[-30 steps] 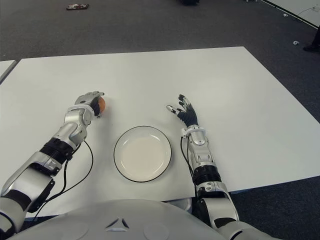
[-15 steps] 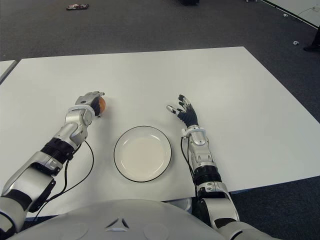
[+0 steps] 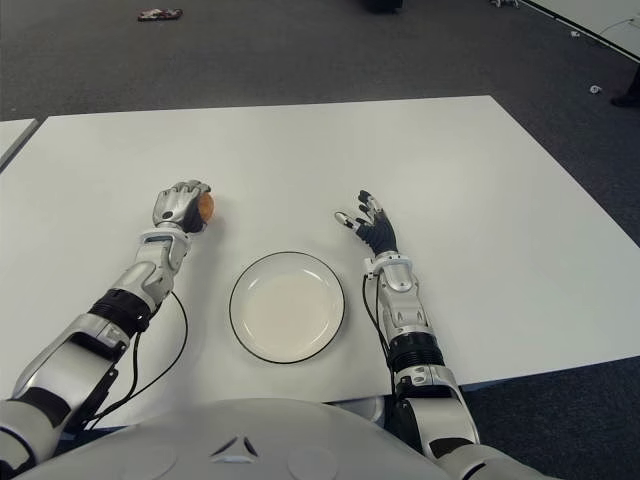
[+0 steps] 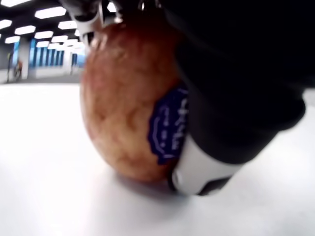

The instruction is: Put the apples into the plate.

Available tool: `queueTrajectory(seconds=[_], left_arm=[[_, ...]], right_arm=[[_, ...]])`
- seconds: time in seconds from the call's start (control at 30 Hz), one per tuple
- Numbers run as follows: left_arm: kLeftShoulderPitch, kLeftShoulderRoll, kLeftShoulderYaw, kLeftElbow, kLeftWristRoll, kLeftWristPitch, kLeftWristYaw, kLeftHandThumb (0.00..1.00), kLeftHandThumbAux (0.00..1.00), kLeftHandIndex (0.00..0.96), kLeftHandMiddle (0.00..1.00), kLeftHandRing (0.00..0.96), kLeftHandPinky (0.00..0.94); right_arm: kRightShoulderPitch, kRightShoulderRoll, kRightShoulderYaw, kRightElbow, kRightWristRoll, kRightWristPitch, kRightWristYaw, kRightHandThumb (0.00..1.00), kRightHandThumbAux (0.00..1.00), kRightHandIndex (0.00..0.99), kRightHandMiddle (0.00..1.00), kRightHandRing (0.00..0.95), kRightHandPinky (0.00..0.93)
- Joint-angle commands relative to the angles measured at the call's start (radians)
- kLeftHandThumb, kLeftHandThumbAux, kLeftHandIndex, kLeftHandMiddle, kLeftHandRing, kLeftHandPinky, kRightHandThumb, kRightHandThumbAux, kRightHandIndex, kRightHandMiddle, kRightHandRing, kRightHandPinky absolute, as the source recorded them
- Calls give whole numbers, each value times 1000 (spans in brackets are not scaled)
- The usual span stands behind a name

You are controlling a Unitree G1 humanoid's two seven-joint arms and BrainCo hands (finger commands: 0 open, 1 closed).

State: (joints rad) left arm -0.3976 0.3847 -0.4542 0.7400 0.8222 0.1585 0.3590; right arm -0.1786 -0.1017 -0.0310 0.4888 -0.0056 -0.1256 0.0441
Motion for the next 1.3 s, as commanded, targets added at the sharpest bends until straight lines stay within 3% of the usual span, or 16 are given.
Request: queueTrajectory(seconds=[0.03, 0.27, 0.6, 1.3], left_arm=[[24, -36, -31, 146, -8, -86, 84, 829, 657, 410, 536, 699, 766], [-4, -49, -32, 244, -20, -180, 166, 846, 665, 407, 540, 772, 828], [-29, -68, -29, 335, -41, -249, 220, 848, 664, 412, 547, 801, 823], [-56, -68, -12, 385, -80, -286, 265, 849, 664, 419, 549, 803, 812]], right_arm=[[11, 2, 0, -1, -3, 18, 0, 145, 673, 0, 0, 0, 48], [13, 3, 2, -3, -3, 17, 0, 135, 672, 0, 0, 0, 47], [15, 4, 4, -7, -6, 19, -3, 133, 677, 0, 0, 0, 40], [10, 8, 3, 2, -2, 15, -2, 139, 669, 0, 0, 0, 43]])
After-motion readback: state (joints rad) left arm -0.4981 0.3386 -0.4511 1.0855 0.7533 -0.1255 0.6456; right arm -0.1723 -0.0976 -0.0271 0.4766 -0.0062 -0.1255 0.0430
